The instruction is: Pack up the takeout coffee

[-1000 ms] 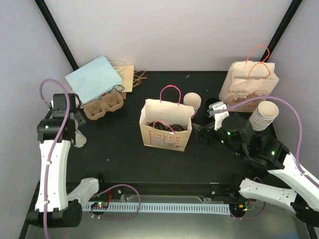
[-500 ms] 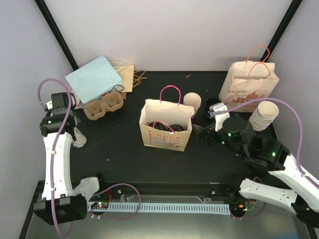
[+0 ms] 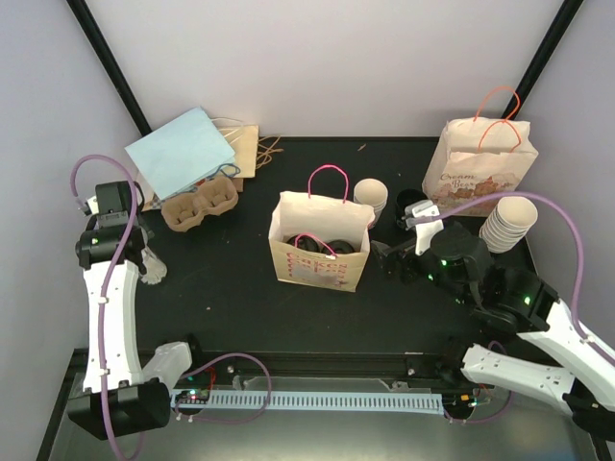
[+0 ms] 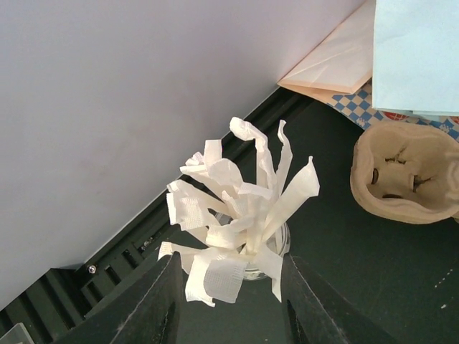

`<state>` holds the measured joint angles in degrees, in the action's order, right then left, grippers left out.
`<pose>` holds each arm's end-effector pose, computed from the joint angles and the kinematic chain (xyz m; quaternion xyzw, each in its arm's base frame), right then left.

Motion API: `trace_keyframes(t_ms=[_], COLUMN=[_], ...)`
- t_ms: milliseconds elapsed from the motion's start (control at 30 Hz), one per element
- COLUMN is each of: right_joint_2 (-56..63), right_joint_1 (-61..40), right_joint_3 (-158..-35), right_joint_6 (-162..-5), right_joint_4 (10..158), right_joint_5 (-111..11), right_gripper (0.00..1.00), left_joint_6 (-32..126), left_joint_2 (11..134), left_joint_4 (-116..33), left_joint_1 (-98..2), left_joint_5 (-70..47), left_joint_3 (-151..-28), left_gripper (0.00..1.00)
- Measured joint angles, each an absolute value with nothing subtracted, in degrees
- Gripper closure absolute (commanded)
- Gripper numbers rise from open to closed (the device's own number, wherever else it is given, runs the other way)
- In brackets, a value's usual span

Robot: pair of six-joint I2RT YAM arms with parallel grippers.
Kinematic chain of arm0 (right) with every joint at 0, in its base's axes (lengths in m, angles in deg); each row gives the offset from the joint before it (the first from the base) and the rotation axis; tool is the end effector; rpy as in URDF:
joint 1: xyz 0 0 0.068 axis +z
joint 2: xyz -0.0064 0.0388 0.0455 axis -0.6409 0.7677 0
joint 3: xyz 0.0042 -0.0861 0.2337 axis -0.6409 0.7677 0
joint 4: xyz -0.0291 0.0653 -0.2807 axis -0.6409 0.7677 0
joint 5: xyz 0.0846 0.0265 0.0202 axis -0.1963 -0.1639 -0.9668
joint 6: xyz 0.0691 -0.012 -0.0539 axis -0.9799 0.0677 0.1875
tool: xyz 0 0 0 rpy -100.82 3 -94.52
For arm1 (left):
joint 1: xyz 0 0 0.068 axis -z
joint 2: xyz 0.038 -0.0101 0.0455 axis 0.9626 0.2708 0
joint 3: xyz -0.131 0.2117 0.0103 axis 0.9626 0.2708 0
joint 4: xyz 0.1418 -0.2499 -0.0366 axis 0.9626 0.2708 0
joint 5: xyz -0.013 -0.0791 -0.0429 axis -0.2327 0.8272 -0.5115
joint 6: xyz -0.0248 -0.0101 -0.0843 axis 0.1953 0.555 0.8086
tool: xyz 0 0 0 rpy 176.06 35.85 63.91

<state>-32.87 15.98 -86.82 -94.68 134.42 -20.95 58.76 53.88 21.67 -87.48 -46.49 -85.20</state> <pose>0.1431 0.1585 0.3651 -0.1851 0.8334 0.1654 0.4939 0.2237 0.0887 0.3167 -0.3648 0.8408 0.1851 0.3545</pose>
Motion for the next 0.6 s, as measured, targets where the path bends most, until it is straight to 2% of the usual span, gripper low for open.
trace_keyframes(t_ms=[200,367,600], right_joint_2=[-34.36,-34.81,-35.16], right_joint_1=[15.98,15.98,15.98], right_joint_3=[-83.22,-80.97,-80.71], right_joint_6=[-94.68,-94.7,-94.64], right_joint_4=[132.02,130.86,128.82], right_joint_5=[-20.78,-20.75,-20.71], right_gripper=[0.0,0.0,0.0], left_joint_6=[58.63,58.59,58.39], left_joint_2=[54.36,55.47,56.06], left_joint_4=[21.54,21.39,21.13], left_joint_1=[-87.52,-87.67,-87.74], left_joint_5=[-46.45,-46.47,-46.54], left_joint_3=[-85.2,-85.2,-84.9], left_gripper=[0.66,0.76,0.75])
